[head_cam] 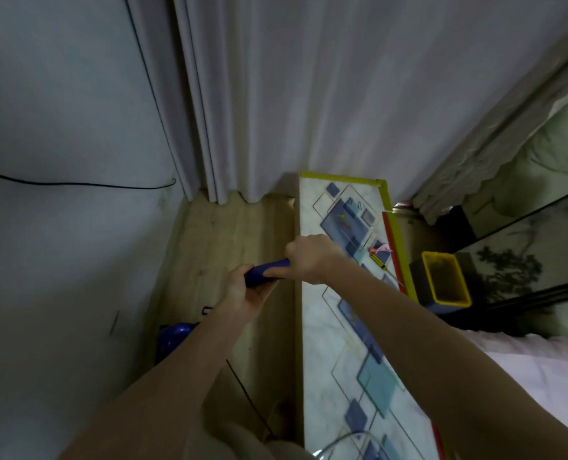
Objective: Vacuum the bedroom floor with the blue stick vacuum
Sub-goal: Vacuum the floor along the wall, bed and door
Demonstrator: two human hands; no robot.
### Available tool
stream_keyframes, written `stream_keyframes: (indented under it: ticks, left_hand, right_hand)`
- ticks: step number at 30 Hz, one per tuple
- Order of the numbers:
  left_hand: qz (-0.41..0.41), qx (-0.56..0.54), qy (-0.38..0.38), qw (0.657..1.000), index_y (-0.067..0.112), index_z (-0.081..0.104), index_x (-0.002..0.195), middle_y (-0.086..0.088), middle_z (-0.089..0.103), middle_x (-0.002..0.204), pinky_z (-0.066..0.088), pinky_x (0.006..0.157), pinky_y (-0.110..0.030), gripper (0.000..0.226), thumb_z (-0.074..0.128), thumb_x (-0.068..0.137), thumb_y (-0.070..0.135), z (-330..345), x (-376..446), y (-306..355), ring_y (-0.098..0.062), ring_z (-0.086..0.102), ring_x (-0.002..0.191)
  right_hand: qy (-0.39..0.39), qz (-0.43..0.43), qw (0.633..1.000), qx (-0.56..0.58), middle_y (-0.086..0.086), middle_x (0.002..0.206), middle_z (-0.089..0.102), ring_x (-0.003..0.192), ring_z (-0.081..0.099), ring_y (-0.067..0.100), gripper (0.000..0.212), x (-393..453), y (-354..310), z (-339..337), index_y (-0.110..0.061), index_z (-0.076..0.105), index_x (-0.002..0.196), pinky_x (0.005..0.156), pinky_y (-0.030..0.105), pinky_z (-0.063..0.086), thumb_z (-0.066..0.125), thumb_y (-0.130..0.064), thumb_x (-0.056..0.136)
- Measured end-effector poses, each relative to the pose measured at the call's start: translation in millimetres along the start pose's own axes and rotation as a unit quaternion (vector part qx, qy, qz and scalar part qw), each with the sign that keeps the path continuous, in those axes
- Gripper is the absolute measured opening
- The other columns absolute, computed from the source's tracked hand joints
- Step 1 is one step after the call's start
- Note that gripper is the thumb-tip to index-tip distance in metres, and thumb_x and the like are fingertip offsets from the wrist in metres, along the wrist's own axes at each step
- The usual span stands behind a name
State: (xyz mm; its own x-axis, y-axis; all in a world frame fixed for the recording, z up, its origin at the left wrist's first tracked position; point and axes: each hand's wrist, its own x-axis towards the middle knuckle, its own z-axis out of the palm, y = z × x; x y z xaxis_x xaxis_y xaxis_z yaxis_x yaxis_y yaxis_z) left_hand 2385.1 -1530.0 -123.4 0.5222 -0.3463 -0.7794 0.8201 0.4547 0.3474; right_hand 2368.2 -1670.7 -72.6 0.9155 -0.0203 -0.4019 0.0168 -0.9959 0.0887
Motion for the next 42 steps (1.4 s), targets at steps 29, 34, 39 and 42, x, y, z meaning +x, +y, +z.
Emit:
stream_keyframes:
  ticks: [29,34,39,42]
  left_hand:
    - [-0.007,0.099,0.074,0.992,0.008,0.047,0.085,-0.017,0.052,0.087,0.056,0.066,-0.037,0.010,0.046,0.096,0.008,25.5,26.6,-12.2,-0.027,0.058,0.074]
    - [-0.030,0.076,0.043,0.996,0.006,0.048,0.088,-0.018,0.053,0.087,0.058,0.066,-0.039,0.005,0.046,0.093,0.005,29.4,25.3,-5.5,-0.028,0.060,0.076]
    - [-0.054,0.074,0.017,0.996,0.004,0.047,0.094,-0.020,0.053,0.090,0.052,0.091,-0.041,0.002,0.048,0.092,0.004,44.2,25.2,-14.2,-0.030,0.060,0.082]
    - [-0.064,0.071,0.011,0.995,0.005,0.047,0.095,-0.021,0.054,0.093,0.049,0.098,-0.044,0.003,0.048,0.092,0.005,46.7,26.4,-17.7,-0.032,0.060,0.087]
  right_hand:
    - [0.005,0.013,0.999,0.035,-0.001,0.059,0.050,0.051,0.048,0.014,0.070,3.0,24.5,33.0,-0.016,0.052,0.065,0.048,0.027,0.033,0.030,-0.078,0.087]
    - [-0.004,0.017,1.000,0.005,-0.001,0.061,0.050,0.051,0.047,0.014,0.070,11.0,29.7,24.3,-0.014,0.056,0.071,0.047,0.026,0.031,0.031,-0.078,0.087]
    - [-0.002,0.034,0.999,-0.008,-0.002,0.060,0.050,0.055,0.051,0.016,0.071,0.2,49.6,16.8,-0.016,0.056,0.071,0.050,0.027,0.036,0.027,-0.080,0.086]
    - [0.006,0.043,0.999,-0.014,-0.003,0.058,0.048,0.053,0.048,0.014,0.070,-3.9,52.3,17.4,-0.017,0.053,0.070,0.049,0.026,0.033,0.027,-0.080,0.085]
